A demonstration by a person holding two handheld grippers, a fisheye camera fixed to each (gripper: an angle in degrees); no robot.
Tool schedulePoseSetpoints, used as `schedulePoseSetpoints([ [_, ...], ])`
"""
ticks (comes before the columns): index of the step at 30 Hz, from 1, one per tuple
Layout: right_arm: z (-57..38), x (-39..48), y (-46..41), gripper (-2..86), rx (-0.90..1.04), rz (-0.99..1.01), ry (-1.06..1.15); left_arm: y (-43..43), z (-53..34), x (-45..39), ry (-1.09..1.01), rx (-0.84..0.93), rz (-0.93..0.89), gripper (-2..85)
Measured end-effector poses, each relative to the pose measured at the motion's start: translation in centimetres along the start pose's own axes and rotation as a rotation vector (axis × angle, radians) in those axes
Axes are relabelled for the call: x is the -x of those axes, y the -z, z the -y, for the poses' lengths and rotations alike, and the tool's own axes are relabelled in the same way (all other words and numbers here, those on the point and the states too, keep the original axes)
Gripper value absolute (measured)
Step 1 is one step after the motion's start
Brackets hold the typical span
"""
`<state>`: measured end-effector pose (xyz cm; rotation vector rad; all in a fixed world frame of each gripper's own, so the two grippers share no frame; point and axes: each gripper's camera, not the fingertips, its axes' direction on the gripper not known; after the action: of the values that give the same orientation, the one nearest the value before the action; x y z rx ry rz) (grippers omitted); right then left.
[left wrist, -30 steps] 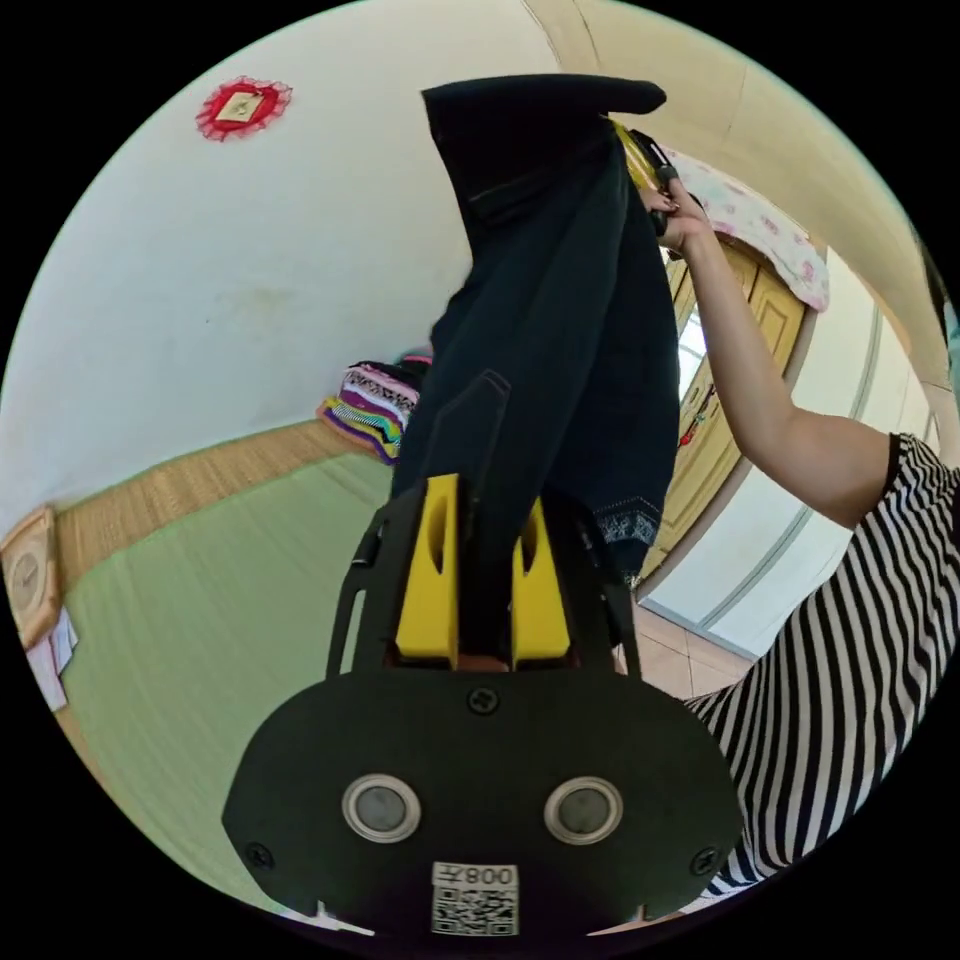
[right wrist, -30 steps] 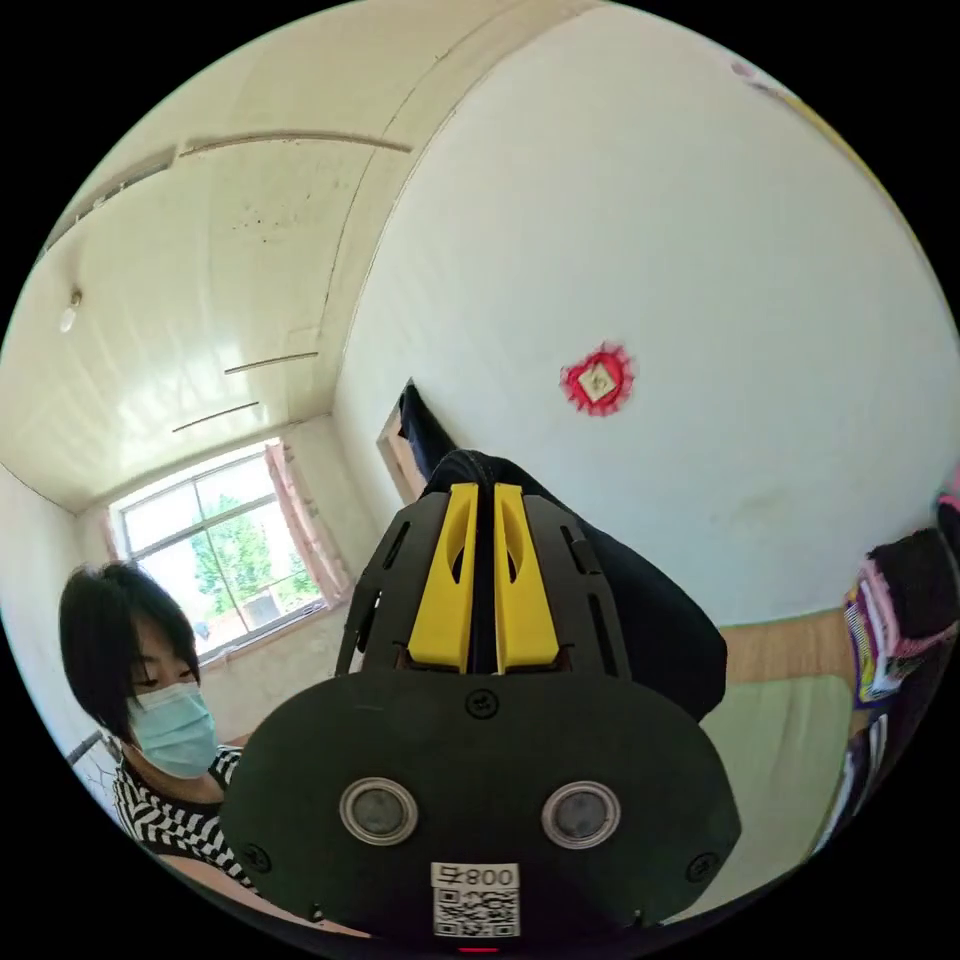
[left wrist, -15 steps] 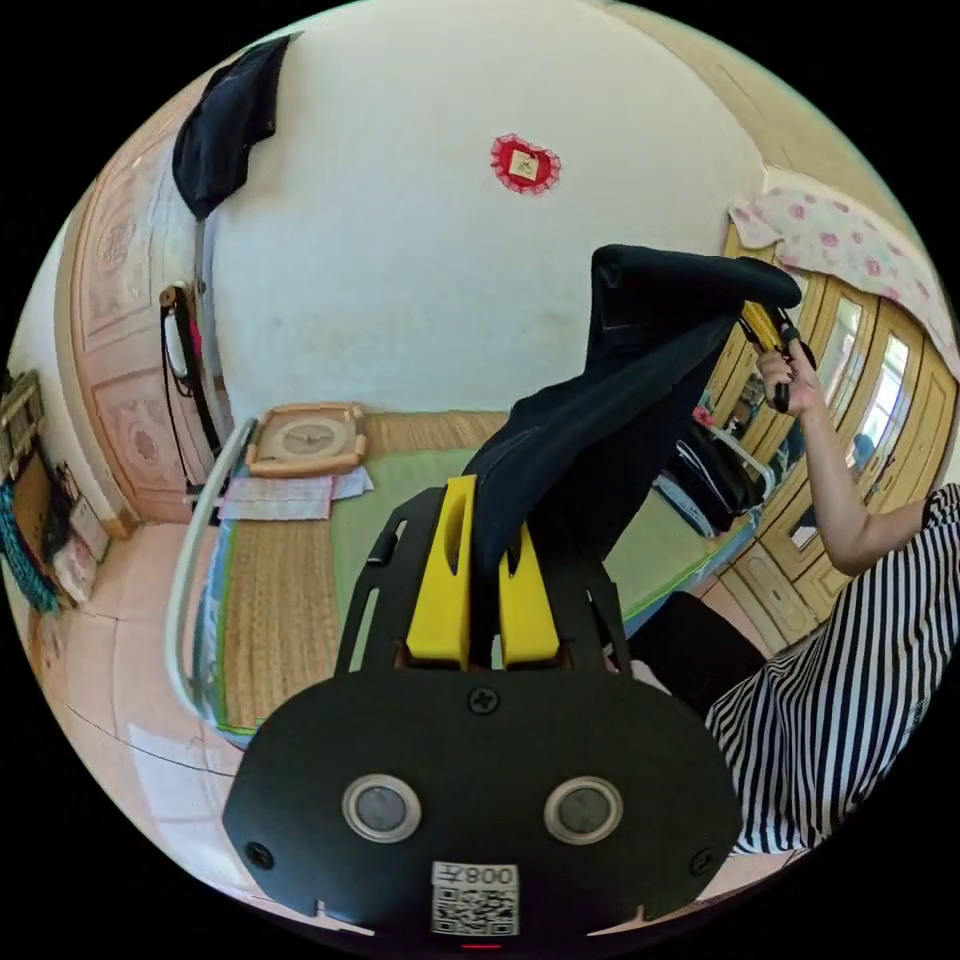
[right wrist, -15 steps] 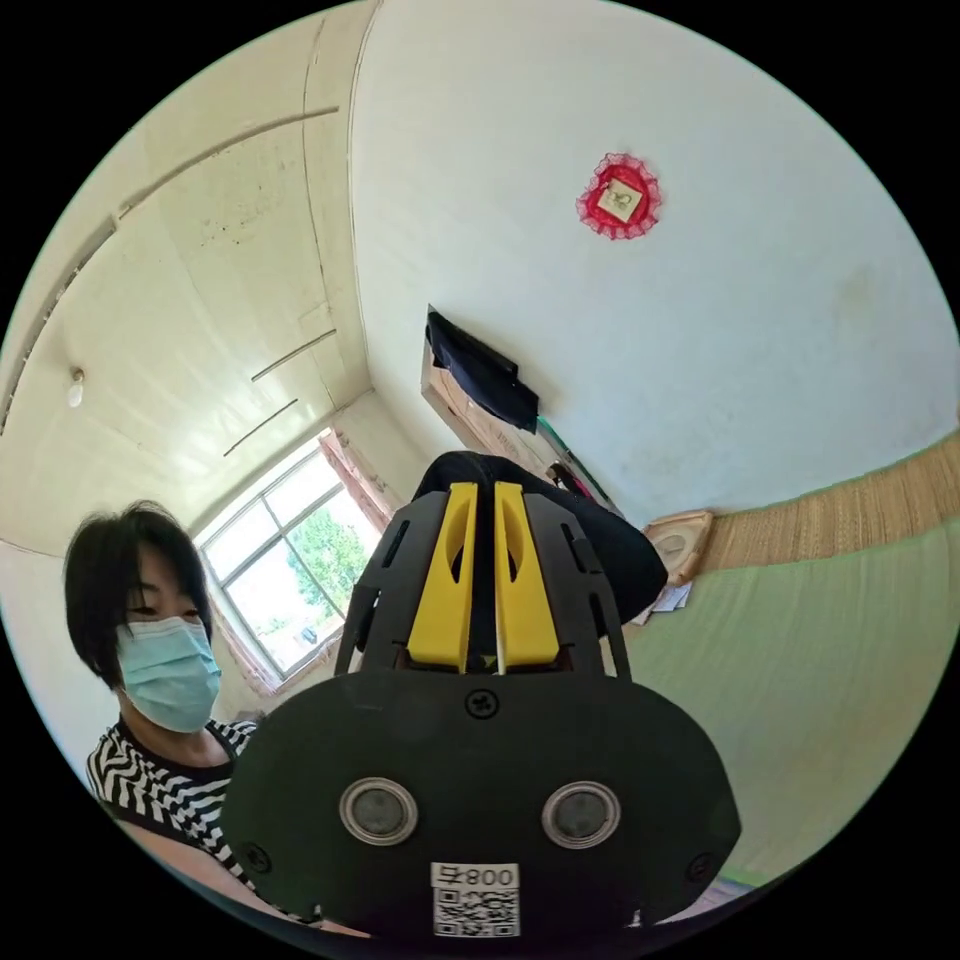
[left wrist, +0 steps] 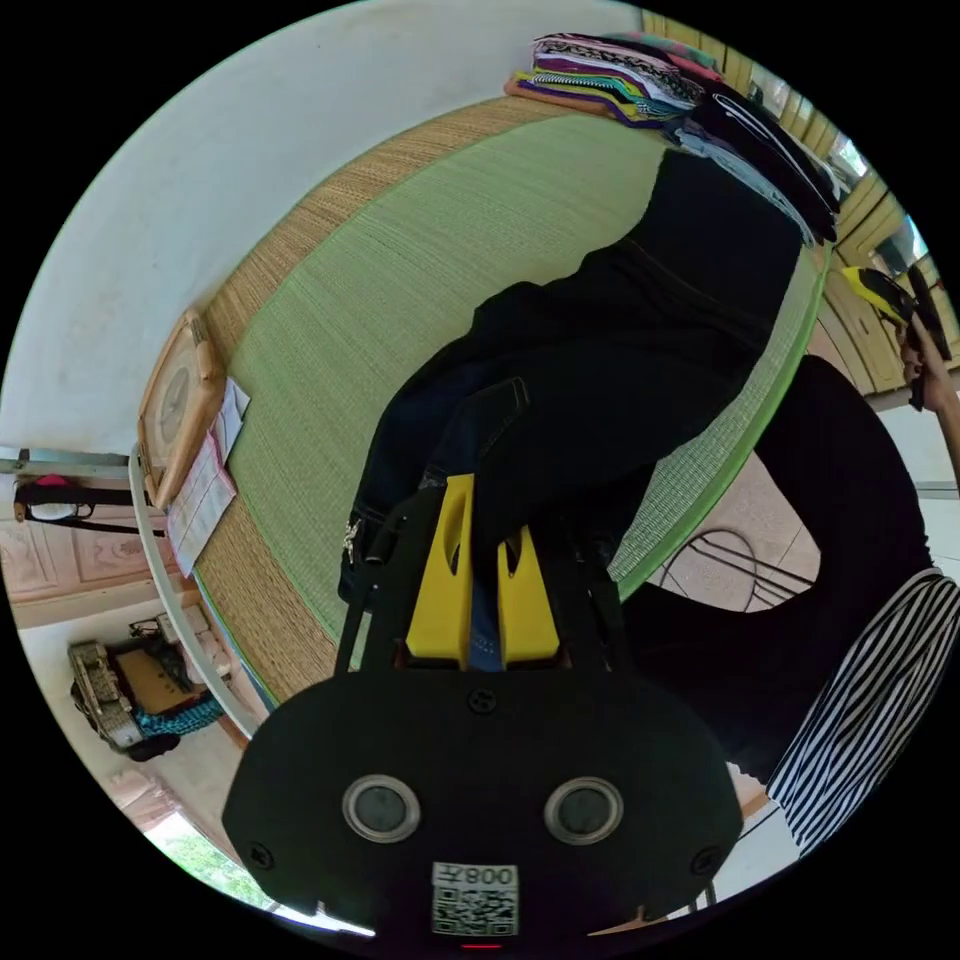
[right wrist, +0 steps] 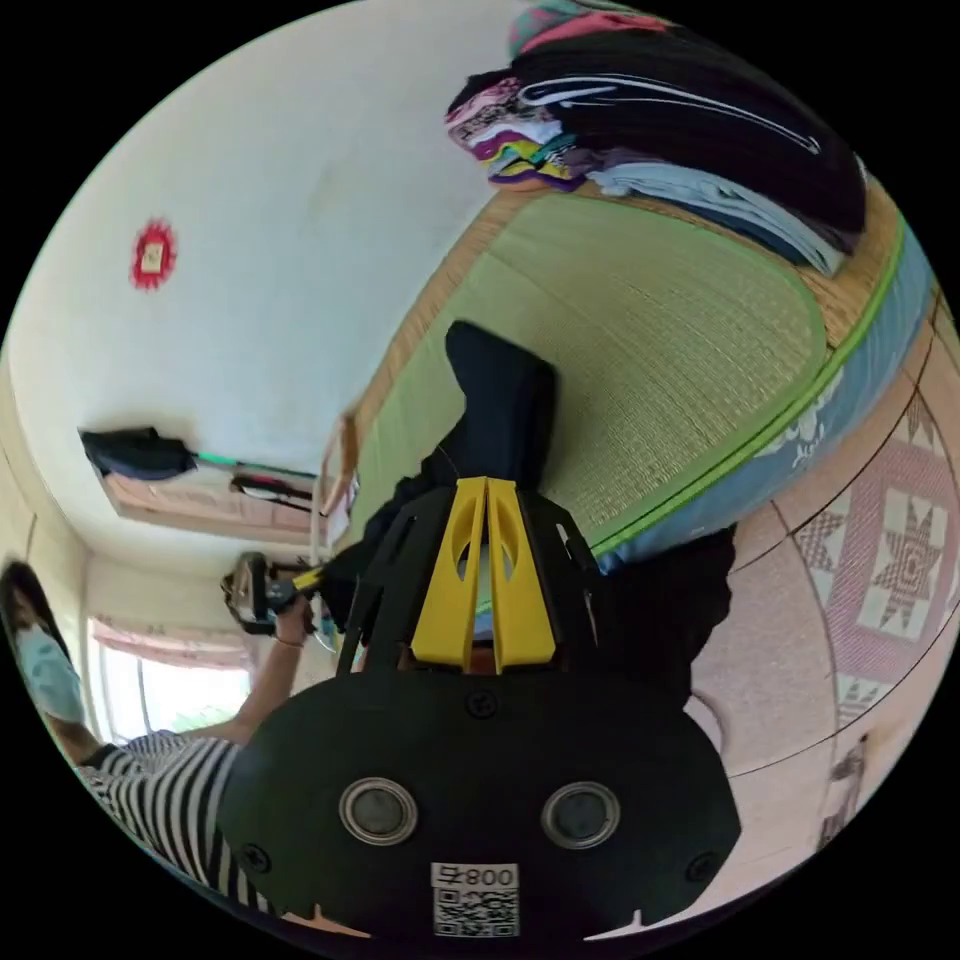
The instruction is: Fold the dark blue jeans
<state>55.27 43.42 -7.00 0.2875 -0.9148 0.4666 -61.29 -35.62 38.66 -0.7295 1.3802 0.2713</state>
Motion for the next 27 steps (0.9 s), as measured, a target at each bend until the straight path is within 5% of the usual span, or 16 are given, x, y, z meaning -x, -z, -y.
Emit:
schedulePoseSetpoints([
  [12,1.6,16.7,-21.5,11.4,0.444,-0.391,0.745,-0.2,0.0,4.2,0.131,-0.012,-0.162,-0.4],
  [15,1.1,17.5,-23.8,9.8,0.425,-0.494,0.782,-0.4,0.4,5.1,0.132,-0.003,-0.169,-0.5],
  [27,6.2,18.3,-20.9,1.4,0.356,-0.288,0.604,1.1,0.4,9.4,0.087,-0.063,-0.123,-0.6],
])
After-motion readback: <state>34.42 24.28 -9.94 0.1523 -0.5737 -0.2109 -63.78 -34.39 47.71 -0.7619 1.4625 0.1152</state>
